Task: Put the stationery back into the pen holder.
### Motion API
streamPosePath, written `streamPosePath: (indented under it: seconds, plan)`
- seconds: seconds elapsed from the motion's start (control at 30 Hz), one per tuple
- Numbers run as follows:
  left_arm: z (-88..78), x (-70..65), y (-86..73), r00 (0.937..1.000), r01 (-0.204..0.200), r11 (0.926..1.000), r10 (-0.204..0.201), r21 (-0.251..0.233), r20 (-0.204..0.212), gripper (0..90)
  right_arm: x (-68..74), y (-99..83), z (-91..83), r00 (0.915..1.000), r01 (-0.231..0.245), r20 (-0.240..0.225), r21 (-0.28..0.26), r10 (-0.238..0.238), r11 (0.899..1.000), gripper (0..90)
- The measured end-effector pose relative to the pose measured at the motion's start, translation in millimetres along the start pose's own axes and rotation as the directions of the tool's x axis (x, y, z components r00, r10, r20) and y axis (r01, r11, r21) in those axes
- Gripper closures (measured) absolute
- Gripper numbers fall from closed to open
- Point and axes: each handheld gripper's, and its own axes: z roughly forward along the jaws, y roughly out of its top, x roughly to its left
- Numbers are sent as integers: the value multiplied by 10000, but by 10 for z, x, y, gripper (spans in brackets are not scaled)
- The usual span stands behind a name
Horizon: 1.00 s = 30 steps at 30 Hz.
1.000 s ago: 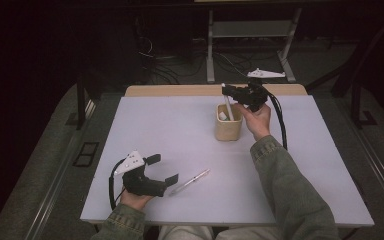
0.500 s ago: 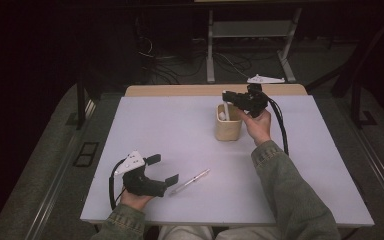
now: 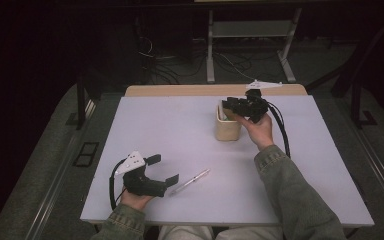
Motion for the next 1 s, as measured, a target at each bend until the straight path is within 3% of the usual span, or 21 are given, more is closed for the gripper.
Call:
streamPosePath:
  seconds: [0.13,0.37,0.57,0.63,0.67,0.8,1.0]
  plan:
    - [0,1,0,10000,1,10000,-1,6,-4,0,54,-1,-34,9999,88,-59,121,-87,9999,525]
    - [3,-1,-2,10000,0,10000,0,16,-6,0,154,16,-104,9993,381,-27,483,-380,9981,275]
    - [5,-1,-4,10000,-1,10000,1,47,-17,0,181,11,-173,9996,244,103,841,-254,9962,116]
    - [5,-2,-4,10000,-1,10000,1,47,-19,0,181,10,-219,9998,127,121,852,-138,9963,99]
    - [6,-1,-4,10000,8,10000,-8,43,-20,0,179,7,-243,10000,34,61,872,-39,9962,12]
    - [6,1,-4,10000,-2,10000,2,42,-19,0,175,-13,-329,9997,-188,-157,991,204,9949,2]
    - [7,-1,-5,10000,14,10000,-14,53,-18,0,174,-61,-439,9993,-158,-313,1112,194,9937,2]
